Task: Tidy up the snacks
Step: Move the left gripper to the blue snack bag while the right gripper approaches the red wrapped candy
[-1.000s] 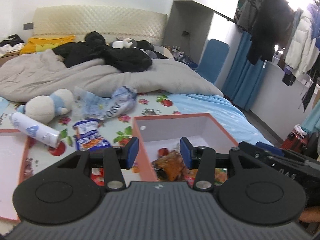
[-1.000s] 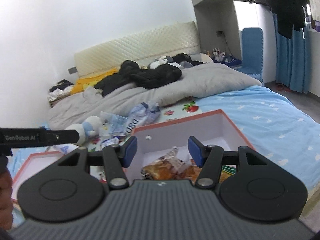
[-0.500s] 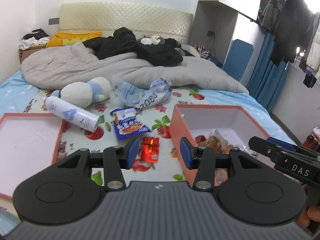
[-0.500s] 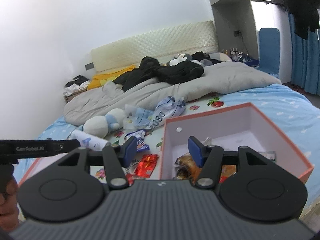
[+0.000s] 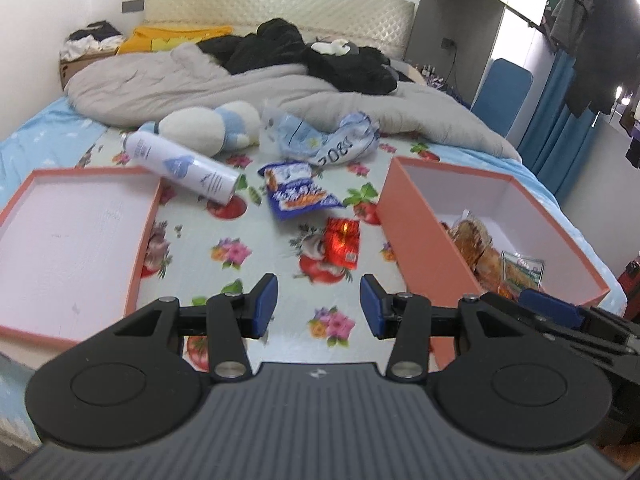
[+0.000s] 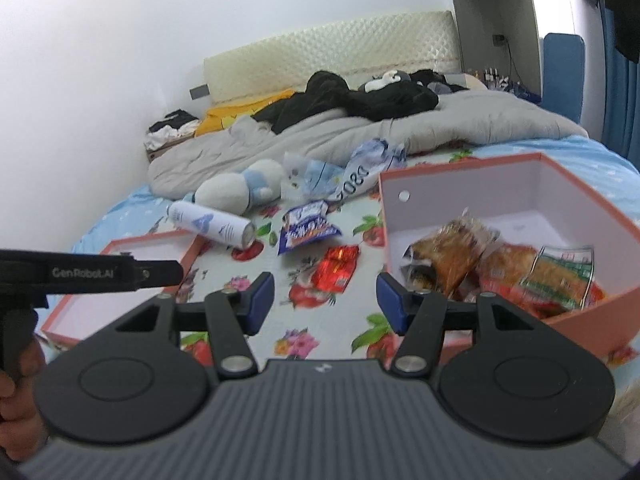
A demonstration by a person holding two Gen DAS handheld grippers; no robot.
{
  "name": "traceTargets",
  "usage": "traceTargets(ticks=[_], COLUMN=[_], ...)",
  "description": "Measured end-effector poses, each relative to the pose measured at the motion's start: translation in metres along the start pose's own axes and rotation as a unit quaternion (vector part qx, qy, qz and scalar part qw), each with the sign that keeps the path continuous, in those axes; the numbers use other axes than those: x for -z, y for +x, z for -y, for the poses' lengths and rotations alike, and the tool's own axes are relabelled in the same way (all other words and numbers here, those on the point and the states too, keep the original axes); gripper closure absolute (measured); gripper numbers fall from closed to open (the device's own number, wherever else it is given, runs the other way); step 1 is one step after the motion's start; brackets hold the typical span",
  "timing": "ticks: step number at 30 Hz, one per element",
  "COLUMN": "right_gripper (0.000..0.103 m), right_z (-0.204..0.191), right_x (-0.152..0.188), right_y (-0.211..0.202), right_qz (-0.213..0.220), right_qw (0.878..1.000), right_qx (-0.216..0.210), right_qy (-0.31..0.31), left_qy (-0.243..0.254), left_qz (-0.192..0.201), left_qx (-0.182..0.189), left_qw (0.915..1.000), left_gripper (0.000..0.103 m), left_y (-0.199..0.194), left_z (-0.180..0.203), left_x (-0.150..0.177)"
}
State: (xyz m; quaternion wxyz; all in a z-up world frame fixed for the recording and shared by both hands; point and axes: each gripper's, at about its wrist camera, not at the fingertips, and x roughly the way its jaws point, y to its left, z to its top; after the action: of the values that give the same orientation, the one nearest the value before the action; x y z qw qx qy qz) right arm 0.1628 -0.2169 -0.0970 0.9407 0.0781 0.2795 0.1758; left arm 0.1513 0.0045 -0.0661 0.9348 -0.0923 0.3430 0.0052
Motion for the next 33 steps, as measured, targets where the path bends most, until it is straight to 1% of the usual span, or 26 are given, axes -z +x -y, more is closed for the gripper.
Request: traceTargets(ticks=[4, 6, 8, 12, 15, 19, 21, 24, 25, 26, 28, 30, 33], right_gripper=[0.044, 0.044, 0.044, 0.044, 0.044, 0.044, 0.044, 0.044, 0.042, 0.033, 0.024, 0.023, 0.023], right_z=[-0.010, -0.014, -0.020, -0.033, -0.039, -0.041, -0.042, -0.040, -0.040, -0.041, -0.037, -0.031, -0.027], right_x=[0.017, 0.025, 0.031, 0.035, 0.032, 0.018, 0.010, -0.003, -0.008, -0.010, -0.014, -0.015, -0.012], right_y=[-0.001, 0.001, 0.003, 0.010, 0.025, 0.056, 0.075, 0.113, 0.127, 0.138, 0.164, 0.185, 0.217], right_qz=[-0.005, -0.009, -0.013, -0.014, -0.013, -0.005, 0.001, -0.005, -0.008, -0.011, -0.020, -0.028, -0.053], right_qw=[1.000, 1.000, 1.000, 1.000, 1.000, 1.000, 1.000, 0.999, 0.999, 0.999, 0.999, 0.999, 0.997], right_qx=[0.005, 0.000, 0.001, -0.002, 0.000, 0.017, 0.020, 0.029, 0.037, 0.043, 0.046, 0.039, 0.059], right_qy=[0.003, 0.005, 0.006, -0.007, -0.015, -0.016, -0.019, -0.015, -0.019, -0.023, -0.014, 0.000, 0.009], left_qy=[-0.012, -0.018, -0.026, -0.035, -0.041, -0.050, -0.063, -0.095, -0.109, -0.128, -0.158, -0.195, -0.236], left_qz=[-0.011, -0.017, -0.019, -0.025, -0.029, -0.035, -0.040, -0.046, -0.048, -0.048, -0.054, -0.067, -0.088], left_qx=[-0.005, -0.008, -0.009, -0.011, -0.007, 0.006, 0.015, 0.016, 0.014, 0.017, 0.027, 0.040, 0.058], left_qw=[0.9999, 0.9997, 0.9994, 0.9990, 0.9987, 0.9981, 0.9971, 0.9943, 0.9928, 0.9904, 0.9856, 0.9778, 0.9661], left_gripper=[0.052, 0.051, 0.045, 0.041, 0.038, 0.038, 0.036, 0.036, 0.036, 0.036, 0.036, 0.036, 0.036], left_y=[0.000, 0.002, 0.003, 0.014, 0.029, 0.060, 0.081, 0.112, 0.122, 0.133, 0.154, 0.178, 0.214], left_z=[-0.013, -0.019, -0.025, -0.034, -0.040, -0.054, -0.063, -0.076, -0.079, -0.084, -0.094, -0.105, -0.117], left_x=[0.014, 0.019, 0.023, 0.024, 0.014, -0.015, -0.032, -0.055, -0.062, -0.068, -0.076, -0.081, -0.085])
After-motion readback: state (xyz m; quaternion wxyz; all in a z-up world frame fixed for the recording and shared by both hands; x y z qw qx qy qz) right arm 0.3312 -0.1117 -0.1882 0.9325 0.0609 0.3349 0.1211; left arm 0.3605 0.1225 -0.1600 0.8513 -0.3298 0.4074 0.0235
